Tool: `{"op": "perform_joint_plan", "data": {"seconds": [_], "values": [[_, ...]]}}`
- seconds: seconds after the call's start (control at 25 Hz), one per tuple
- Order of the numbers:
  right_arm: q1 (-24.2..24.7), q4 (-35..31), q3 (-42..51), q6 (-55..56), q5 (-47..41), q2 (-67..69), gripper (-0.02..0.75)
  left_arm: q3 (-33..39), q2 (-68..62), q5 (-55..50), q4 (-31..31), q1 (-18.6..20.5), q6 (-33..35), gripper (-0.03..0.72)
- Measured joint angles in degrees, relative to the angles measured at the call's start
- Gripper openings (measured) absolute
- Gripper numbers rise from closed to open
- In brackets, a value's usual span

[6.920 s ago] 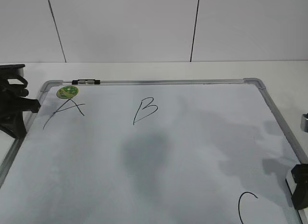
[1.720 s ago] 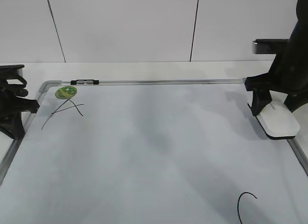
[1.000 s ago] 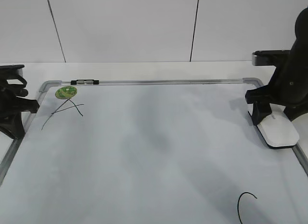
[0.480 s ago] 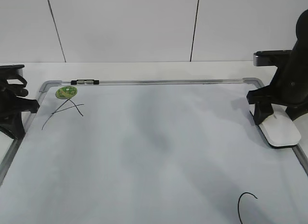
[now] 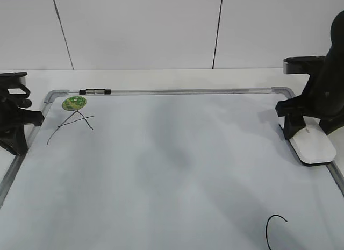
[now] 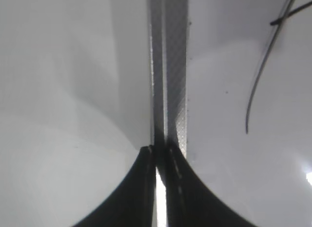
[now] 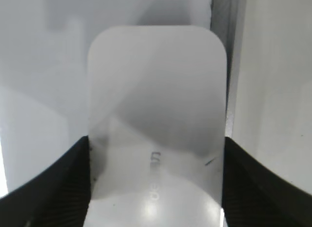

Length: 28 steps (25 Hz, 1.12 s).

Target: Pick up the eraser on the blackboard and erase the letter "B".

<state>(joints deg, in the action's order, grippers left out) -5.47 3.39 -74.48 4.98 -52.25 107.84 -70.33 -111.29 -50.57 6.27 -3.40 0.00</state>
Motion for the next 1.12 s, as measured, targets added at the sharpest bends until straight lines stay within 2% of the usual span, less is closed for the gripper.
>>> {"op": "perform_joint_plan", "data": {"seconds": [0.2, 0.48, 0.68, 0.8, 0.92, 1.04, 1.12], "values": [[0.0, 0.0, 0.0, 0.0, 0.0, 0.0, 0.545, 0.0, 0.0, -0.1, 0.0, 0.0, 0.0, 0.017], [0.0, 0.0, 0.0, 0.0, 0.0, 0.0, 0.628, 0.0, 0.0, -0.1, 0.1, 0.0, 0.0, 0.018], [0.0, -0.3, -3.5, 0.0, -7.2, 0.0, 0.624, -0.1, 0.0, -0.2, 0.1, 0.0, 0.0, 0.018], [0.0, -0.8, -9.1, 0.0, -14.4, 0.0, 0.59, -1.0, -0.3, -1.1, 0.1, 0.0, 0.0, 0.02], [0.0, -1.0, -15.1, 0.0, -16.8, 0.0, 0.553, -2.0, -0.6, -2.2, 0.0, 0.0, 0.3, 0.028], [0.0, -1.9, -18.1, 0.0, -17.4, -0.5, 0.539, -2.8, -0.9, -3.1, -0.2, 0.0, 0.7, 0.069], [0.0, -2.9, -18.7, 0.0, -17.6, -0.8, 0.536, -3.0, -0.9, -4.1, -0.2, 0.0, 0.9, 0.146]]}}
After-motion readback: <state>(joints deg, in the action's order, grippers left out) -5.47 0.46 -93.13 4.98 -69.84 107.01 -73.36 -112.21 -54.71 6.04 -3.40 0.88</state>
